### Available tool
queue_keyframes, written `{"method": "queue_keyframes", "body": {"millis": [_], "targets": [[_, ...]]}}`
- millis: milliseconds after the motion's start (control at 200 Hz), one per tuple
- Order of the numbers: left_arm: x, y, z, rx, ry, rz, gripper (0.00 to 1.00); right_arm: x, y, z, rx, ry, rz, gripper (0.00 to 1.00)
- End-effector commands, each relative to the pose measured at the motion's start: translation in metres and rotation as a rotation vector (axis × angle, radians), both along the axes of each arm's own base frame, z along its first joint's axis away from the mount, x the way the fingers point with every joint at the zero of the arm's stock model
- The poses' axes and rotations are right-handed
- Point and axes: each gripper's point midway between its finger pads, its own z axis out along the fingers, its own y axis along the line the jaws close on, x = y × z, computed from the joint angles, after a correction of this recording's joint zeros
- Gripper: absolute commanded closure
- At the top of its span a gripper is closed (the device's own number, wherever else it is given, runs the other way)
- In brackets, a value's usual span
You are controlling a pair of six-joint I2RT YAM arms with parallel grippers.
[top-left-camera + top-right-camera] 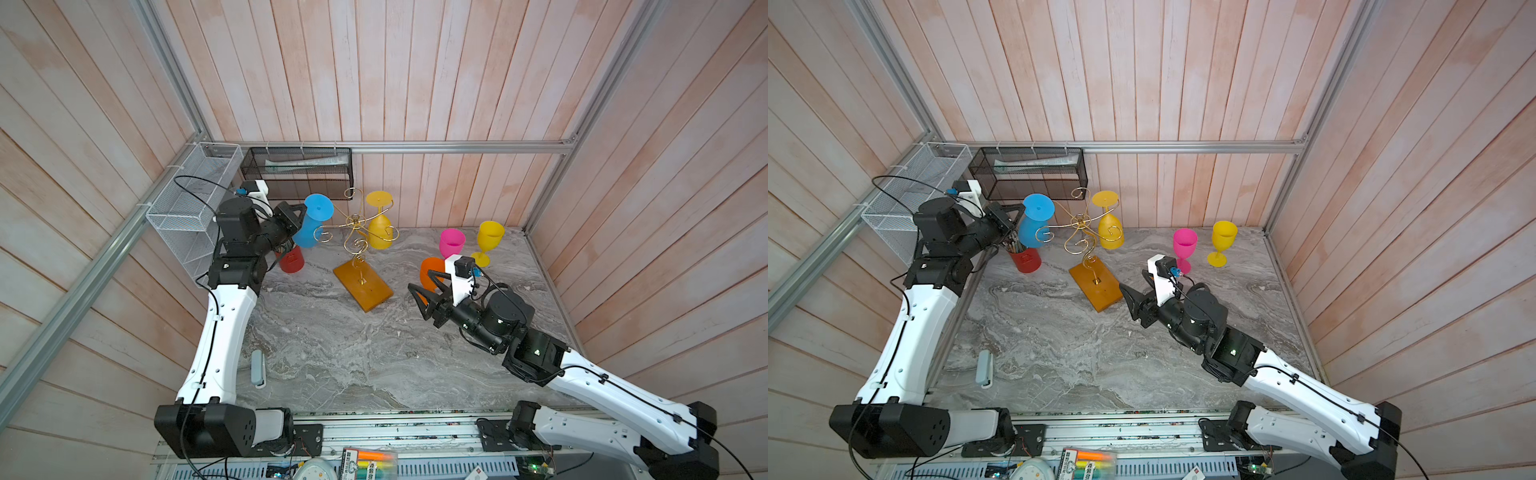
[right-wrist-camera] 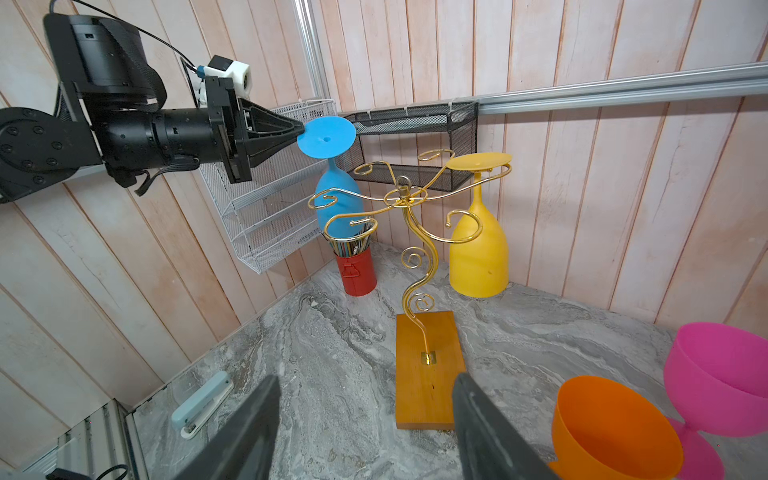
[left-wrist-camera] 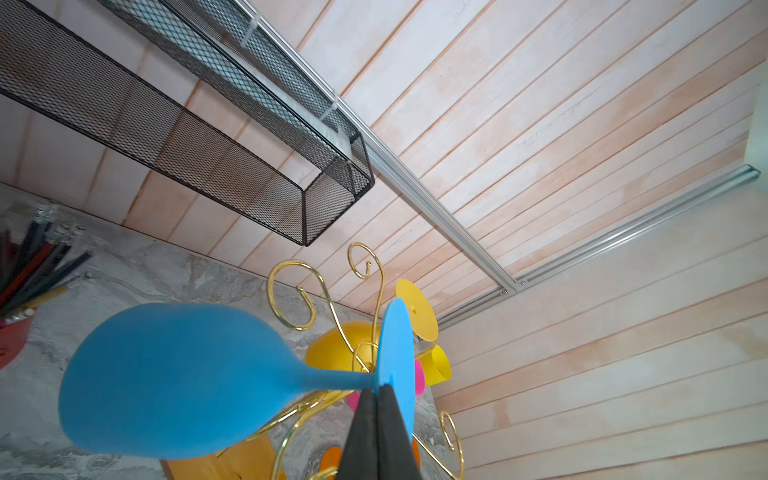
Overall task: Take the wine glass off the wine glass rack
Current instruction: 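Lift the blue glass up off its hook with the left gripper, then pull the blue glass out of the rack toward the right gripper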
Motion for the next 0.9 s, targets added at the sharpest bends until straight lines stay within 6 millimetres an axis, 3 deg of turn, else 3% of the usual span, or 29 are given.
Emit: {"method": "queue_keyframes", "body": {"millis": [0,160,505,670,895], "targets": [[0.002,0.015,0.003,0.064,-0.012,0.073,1.0,-0.003,-0.003,0.013,0.03,-0.015,-0.004,0.33],[-0.003,0.018,0.015,0.076,-0.042,0.09,1.0,-0.002,-0.005,0.013,0.026,-0.015,-0.013,0.34],[-0.032,0.009,0.072,0.176,-0.23,0.053,1.0,0.002,0.002,0.01,0.018,-0.013,-0.012,0.34],[-0.041,-0.017,0.093,0.237,-0.335,-0.045,1.0,0.015,0.0,0.007,-0.002,0.022,-0.078,0.34],[-0.069,-0.086,0.118,0.306,-0.535,-0.26,1.0,0.032,-0.022,0.011,0.042,0.092,-0.175,0.34]]}}
